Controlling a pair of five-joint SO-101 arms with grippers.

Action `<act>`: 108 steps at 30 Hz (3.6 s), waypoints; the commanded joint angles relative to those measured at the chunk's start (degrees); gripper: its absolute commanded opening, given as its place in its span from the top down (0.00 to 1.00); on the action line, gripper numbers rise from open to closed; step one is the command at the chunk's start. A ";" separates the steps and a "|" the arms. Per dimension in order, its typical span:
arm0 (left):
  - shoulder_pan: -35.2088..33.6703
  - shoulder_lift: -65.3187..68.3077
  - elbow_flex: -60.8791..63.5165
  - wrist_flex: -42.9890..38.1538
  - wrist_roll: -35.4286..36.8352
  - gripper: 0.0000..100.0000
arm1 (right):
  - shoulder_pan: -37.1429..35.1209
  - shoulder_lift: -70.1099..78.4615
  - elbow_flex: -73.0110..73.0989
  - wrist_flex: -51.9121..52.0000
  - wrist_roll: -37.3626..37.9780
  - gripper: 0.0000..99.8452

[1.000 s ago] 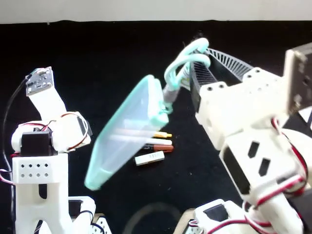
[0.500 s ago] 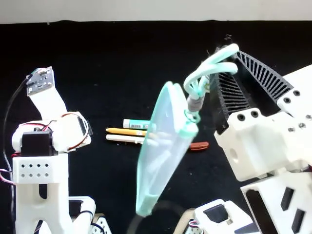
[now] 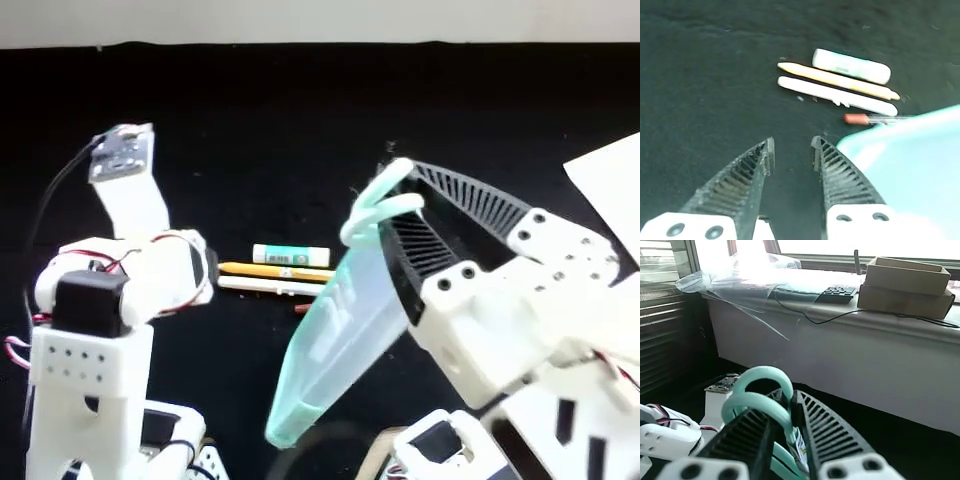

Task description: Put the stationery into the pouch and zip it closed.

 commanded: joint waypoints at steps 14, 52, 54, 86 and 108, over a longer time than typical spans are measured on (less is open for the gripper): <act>-3.91 -0.31 -7.52 6.33 -0.44 0.86 | -3.65 3.91 -4.00 -8.92 0.18 0.99; -16.48 -25.54 -7.87 6.33 18.55 0.81 | -18.59 22.81 -17.63 -13.41 0.09 0.99; -16.48 -25.45 -7.78 6.77 21.45 0.76 | -18.95 23.34 -17.63 -13.23 0.09 0.99; -3.91 -25.98 -2.33 10.55 20.31 0.74 | -18.86 23.69 -17.63 -11.47 0.26 0.99; -6.55 -25.63 2.33 12.13 8.53 0.74 | -13.32 23.78 -17.63 -9.19 0.09 0.99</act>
